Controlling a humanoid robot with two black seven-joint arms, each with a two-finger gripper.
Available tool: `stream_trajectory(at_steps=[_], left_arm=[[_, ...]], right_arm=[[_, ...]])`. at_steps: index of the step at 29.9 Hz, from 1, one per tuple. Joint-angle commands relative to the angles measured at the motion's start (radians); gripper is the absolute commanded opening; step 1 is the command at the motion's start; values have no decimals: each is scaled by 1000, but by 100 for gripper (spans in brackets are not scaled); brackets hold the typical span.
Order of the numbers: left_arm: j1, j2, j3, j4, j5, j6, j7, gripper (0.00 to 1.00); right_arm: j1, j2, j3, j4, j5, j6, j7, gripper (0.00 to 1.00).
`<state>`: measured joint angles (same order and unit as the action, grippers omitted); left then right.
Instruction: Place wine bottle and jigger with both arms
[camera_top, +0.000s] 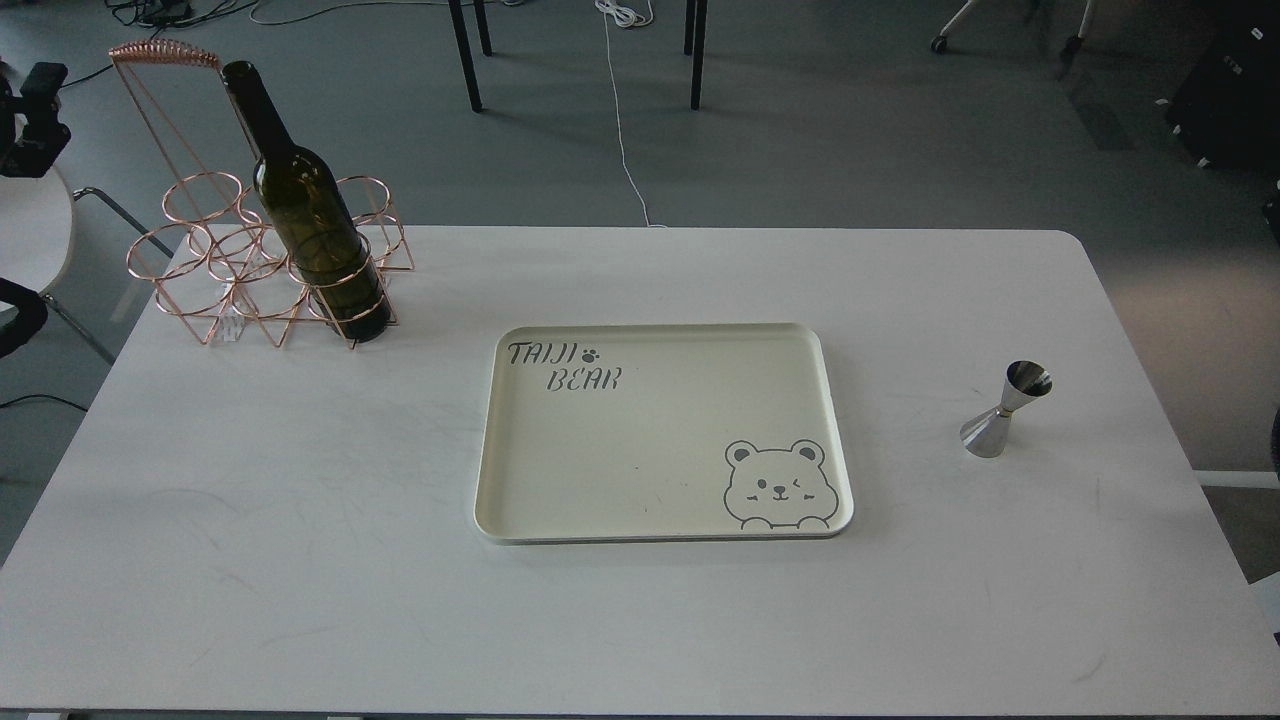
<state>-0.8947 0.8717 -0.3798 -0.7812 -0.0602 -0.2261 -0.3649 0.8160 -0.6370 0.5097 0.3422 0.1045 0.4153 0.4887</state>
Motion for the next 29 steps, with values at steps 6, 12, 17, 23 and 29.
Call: stream_trajectory(at_steps=[6,12,17,23,29], left_arm=[[26,-174,-2,339,-154,-263,7,98],[29,-284,-89,546,-190,-263,47,98],[71,-315,-227,559,-191,-263,138,98],[99,-349,-277,556,-190,-263,130,98],[99,-353,-271,551,-185,-263,101,98]], right_arm=[[-14,36,59,-9,178,7,-113,99],[-14,92,90,-52,212,25,-166,99],[-18,123,93,-52,212,73,-170,99],[-49,143,90,-48,212,73,-153,99],[-44,146,79,-42,210,73,-137,99]])
